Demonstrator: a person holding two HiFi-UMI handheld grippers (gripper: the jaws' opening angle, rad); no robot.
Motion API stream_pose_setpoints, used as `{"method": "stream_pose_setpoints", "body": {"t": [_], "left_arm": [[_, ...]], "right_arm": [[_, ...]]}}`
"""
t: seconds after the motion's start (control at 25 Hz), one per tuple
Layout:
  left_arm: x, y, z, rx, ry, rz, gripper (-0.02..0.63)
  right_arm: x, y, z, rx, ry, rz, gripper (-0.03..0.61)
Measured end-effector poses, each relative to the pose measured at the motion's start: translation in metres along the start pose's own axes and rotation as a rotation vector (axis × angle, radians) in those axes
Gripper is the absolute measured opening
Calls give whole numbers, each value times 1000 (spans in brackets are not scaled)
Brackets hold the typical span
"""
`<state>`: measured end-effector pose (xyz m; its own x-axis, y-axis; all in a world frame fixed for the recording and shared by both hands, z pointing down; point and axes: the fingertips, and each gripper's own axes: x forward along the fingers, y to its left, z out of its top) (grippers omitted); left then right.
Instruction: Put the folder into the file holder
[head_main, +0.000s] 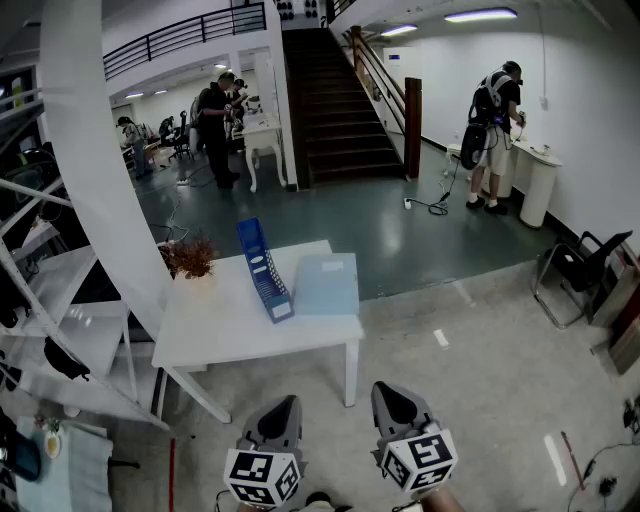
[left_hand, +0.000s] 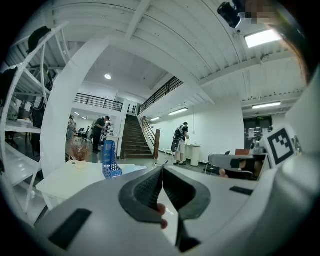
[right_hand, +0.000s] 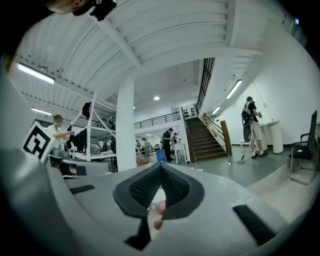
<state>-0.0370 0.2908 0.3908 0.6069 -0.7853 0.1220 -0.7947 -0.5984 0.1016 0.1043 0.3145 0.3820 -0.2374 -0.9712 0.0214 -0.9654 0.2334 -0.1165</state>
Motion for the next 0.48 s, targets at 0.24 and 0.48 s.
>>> {"method": "stream_pose_setpoints", "body": {"t": [0.24, 0.48], "left_arm": [[5, -7, 5, -4, -13, 13, 8], [14, -5, 5, 7, -11, 22, 8]], "right_arm": [[0, -6, 6, 0, 3, 12, 0], [11, -10, 3, 28, 0, 39, 0]]}}
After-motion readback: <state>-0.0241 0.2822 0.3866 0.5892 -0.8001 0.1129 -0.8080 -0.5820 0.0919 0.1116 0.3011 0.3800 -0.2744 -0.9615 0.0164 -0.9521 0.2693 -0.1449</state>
